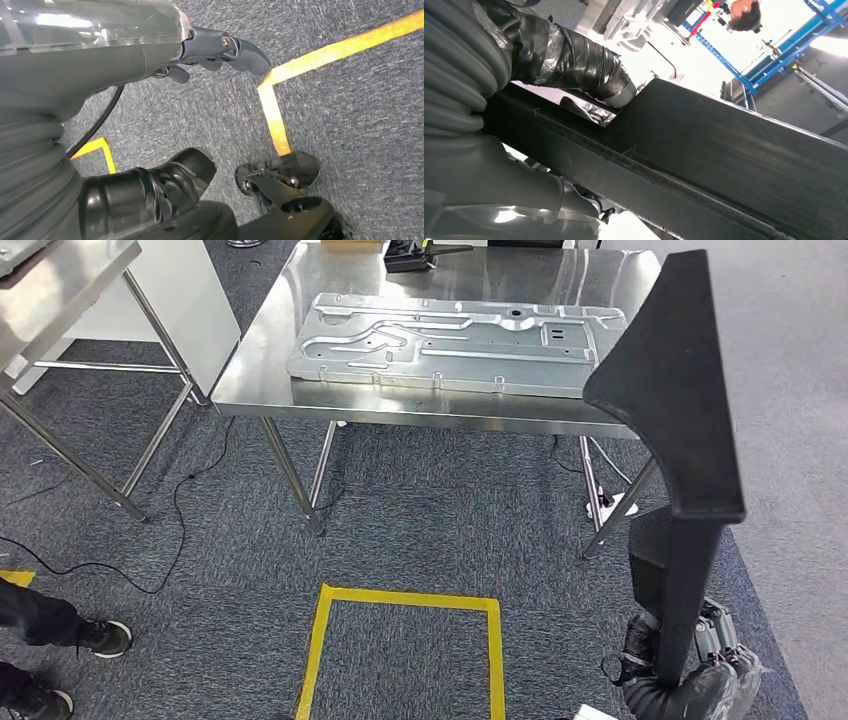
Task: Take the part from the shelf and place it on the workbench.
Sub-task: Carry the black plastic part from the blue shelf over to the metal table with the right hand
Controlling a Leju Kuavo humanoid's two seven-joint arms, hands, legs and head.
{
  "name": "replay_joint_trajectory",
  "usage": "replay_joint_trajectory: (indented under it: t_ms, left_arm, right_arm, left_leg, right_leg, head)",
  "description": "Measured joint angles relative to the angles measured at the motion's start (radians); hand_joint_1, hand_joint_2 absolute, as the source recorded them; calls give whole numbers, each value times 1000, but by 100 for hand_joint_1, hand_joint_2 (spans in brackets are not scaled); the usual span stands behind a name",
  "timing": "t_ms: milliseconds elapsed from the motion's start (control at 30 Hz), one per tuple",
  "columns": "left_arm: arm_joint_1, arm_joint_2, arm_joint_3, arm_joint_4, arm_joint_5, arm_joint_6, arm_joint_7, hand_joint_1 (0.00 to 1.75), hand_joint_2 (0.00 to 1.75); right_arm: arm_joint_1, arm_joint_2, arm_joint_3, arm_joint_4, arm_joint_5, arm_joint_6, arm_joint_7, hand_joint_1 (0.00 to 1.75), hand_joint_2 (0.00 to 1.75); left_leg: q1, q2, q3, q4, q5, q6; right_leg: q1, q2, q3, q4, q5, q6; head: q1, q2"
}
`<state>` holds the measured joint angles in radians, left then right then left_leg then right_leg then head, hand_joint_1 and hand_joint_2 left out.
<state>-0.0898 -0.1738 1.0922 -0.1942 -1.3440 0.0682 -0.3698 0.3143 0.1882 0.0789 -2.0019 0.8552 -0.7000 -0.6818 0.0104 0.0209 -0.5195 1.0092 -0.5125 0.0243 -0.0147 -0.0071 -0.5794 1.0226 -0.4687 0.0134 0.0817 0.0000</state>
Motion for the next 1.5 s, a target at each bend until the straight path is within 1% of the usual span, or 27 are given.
replay_joint_trajectory:
  t_ms: [67, 167, 200, 300, 333, 367, 433, 467, 533, 600, 667, 733, 800, 833, 867, 900, 967, 1000, 1100, 1200, 1233, 1300, 1333, 1367, 1400, 1467, 1500]
  left_arm:
    - [0, 2, 0, 0, 0, -1, 0, 0, 175]
    - [0, 2, 0, 0, 0, -1, 2, 0, 175]
    - [0, 2, 0, 0, 0, -1, 2, 0, 175]
    - [0, 2, 0, 0, -2, -1, 7, 0, 175]
    - [0, 2, 0, 0, -3, -1, 8, 0, 175]
    - [0, 2, 0, 0, -4, -1, 10, 0, 175]
    - [2, 2, 0, 0, -6, -1, 11, 0, 175]
    - [2, 3, 0, 0, -7, -1, 11, 0, 175]
    - [2, 3, 0, 0, -10, -1, 11, 0, 175]
    - [0, 4, 0, 0, -11, 0, 11, 0, 175]
    - [-2, 3, 0, 0, -11, 0, 12, 0, 175]
    - [-2, 3, 0, 0, -11, 0, 13, 0, 175]
    - [-1, 3, 0, 0, -12, 0, 13, 0, 175]
    - [1, 4, 0, 0, -12, 0, 15, 0, 175]
    - [3, 4, 0, 0, -12, 0, 16, 0, 175]
    - [4, 4, 0, 0, -13, 0, 18, 0, 175]
    - [5, 7, 0, 0, -13, 0, 21, 0, 175]
    - [5, 9, 0, 0, -13, 0, 21, 0, 175]
    - [2, 11, 0, 0, -13, 0, 22, 0, 175]
    - [3, 10, 0, 0, -14, 0, 23, 0, 175]
    - [2, 10, 0, 0, -14, 0, 23, 0, 175]
    - [1, 10, 0, 0, -13, 0, 23, 0, 175]
    - [0, 10, 0, 0, -13, 0, 23, 0, 175]
    - [0, 10, 0, 0, -13, 0, 23, 0, 175]
    - [1, 10, 0, 0, -14, 0, 23, 0, 175]
    - [3, 9, 0, 0, -14, 0, 23, 0, 175]
    - [3, 8, 0, 0, -14, 0, 23, 0, 175]
  right_arm:
    - [0, -1, 4, 3, 0, 0, 5, 175, 175]
    - [-1, -1, 8, 3, 7, 0, -1, 175, 175]
    - [-2, -1, 9, 3, 14, 0, -5, 175, 175]
    - [-2, -2, 11, 0, 37, 0, -11, 175, 175]
    - [-2, -2, 11, -2, 40, 0, -12, 175, 175]
    - [-2, -2, 12, -4, 40, 0, -12, 175, 175]
    - [-3, -2, 13, -10, 38, 0, -12, 175, 175]
    - [-4, -2, 13, -12, 37, 0, -12, 175, 175]
    - [-5, -2, 14, -17, 35, 0, -12, 175, 175]
    - [-5, -1, 15, -21, 35, 0, -12, 175, 175]
    - [-5, -1, 17, -25, 34, 0, -12, 175, 175]
    - [-7, 0, 19, -29, 32, 0, -12, 175, 175]
    - [-8, 0, 22, -29, 29, 0, -12, 175, 175]
    - [-8, 0, 23, -29, 27, 0, -12, 175, 175]
    - [-8, 0, 23, -29, 26, 0, -12, 175, 175]
    - [-8, 0, 24, -29, 26, 0, -12, 175, 175]
    - [-9, 0, 25, -29, 26, 0, -12, 175, 175]
    - [-10, 0, 26, -30, 26, 0, -12, 175, 175]
    - [-12, 0, 29, -30, 25, 0, -12, 175, 175]
    - [-13, -1, 30, -33, 25, 0, -12, 175, 175]
    - [-14, -1, 30, -33, 25, 0, -12, 175, 175]
    - [-14, -1, 30, -33, 25, 0, -12, 175, 175]
    - [-13, -1, 30, -33, 25, 0, -12, 175, 175]
    - [-13, -1, 30, -33, 25, 0, -12, 175, 175]
    - [-13, -1, 30, -33, 25, 0, -12, 175, 175]
    - [-13, -1, 30, -33, 25, 0, -12, 175, 175]
    - [-14, -1, 30, -33, 25, 0, -12, 175, 175]
  left_leg:
    - [-1, 0, -1, -1, -1, 2]
    - [11, 3, 17, -30, 14, 9]
    - [15, 4, 24, -39, 20, 11]
    - [16, 7, 29, -43, 19, 13]
    - [17, 7, 31, -42, 16, 11]
    - [20, 7, 35, -41, 12, 7]
    - [26, 6, 44, -34, -2, -6]
    - [27, 6, 46, -27, -11, -15]
    - [24, 7, 46, -18, -25, -32]
    - [24, 9, 50, -21, -31, -44]
    - [28, 6, 49, -2, -48, -51]
    - [27, -3, 2, 96, -96, -49]
    - [23, -8, -86, 243, -146, -43]
    - [20, -9, -121, 291, -150, -39]
    - [17, -10, -140, 301, -130, -33]
    - [12, -10, -138, 269, -91, -24]
    - [-1, -13, -100, 143, 0, 1]
    - [-7, -15, -80, 87, 25, 10]
    - [-17, -18, -62, 32, 31, 18]
    - [-8, -16, -43, 5, 39, 27]
    - [-5, -15, -35, -2, 40, 31]
    - [-6, -15, -27, -4, 33, 35]
    - [-6, -15, -23, -4, 29, 36]
    - [-5, -15, -17, -4, 24, 35]
    - [-5, -15, -9, -3, 18, 33]
    - [-3, -16, 8, -1, 3, 25]
    - [-4, -16, 13, 1, -5, 19]
  right_leg:
    - [0, 0, 1, -3, 1, 3]
    - [3, 1, -3, 15, -11, 14]
    - [2, 2, -19, 52, -32, 17]
    - [-8, 3, -109, 222, -100, 30]
    - [-12, 3, -126, 247, -98, 35]
    - [-16, 3, -126, 238, -79, 39]
    - [-25, -1, -79, 132, -10, 48]
    - [-24, -4, -52, 73, 12, 48]
    - [-21, -8, -28, 17, 18, 34]
    - [-17, -4, -30, 21, 7, 11]
    - [-15, 0, -25, 19, 0, -6]
    - [-12, 1, -16, 16, -6, -20]
    - [-4, 3, -9, 16, -13, -30]
    - [1, 6, -5, 17, -17, -33]
    - [6, 10, 1, 17, -21, -35]
    - [11, 14, 10, 17, -26, -37]
    - [17, 19, 25, 16, -37, -36]
    - [19, 22, 29, 17, -42, -34]
    - [14, 26, 27, 14, -46, -19]
    - [13, 21, 19, 43, -66, -2]
    - [12, 19, -2, 85, -86, 3]
    - [6, 18, -76, 213, -136, 11]
    - [3, 17, -109, 263, -146, 15]
    - [0, 17, -128, 283, -137, 18]
    - [-3, 15, -125, 260, -106, 21]
    - [-7, 10, -75, 136, -23, 20]
    - [-5, 8, -48, 75, 2, 17]
  head:
    - [0, 0]
    - [1, 0]
    - [2, 0]
    - [2, 0]
    - [2, 0]
    - [2, 0]
    - [2, 0]
    - [3, 0]
    - [2, 0]
    - [-1, 0]
    - [-2, 0]
    - [-3, 0]
    - [-3, 0]
    - [-3, 0]
    - [-3, 0]
    - [-3, 0]
    - [-2, 0]
    - [-1, 0]
    - [-1, 0]
    - [0, 0]
    - [1, 0]
    - [2, 0]
    - [2, 0]
    - [1, 0]
    - [2, 0]
    - [2, 0]
    - [2, 0]
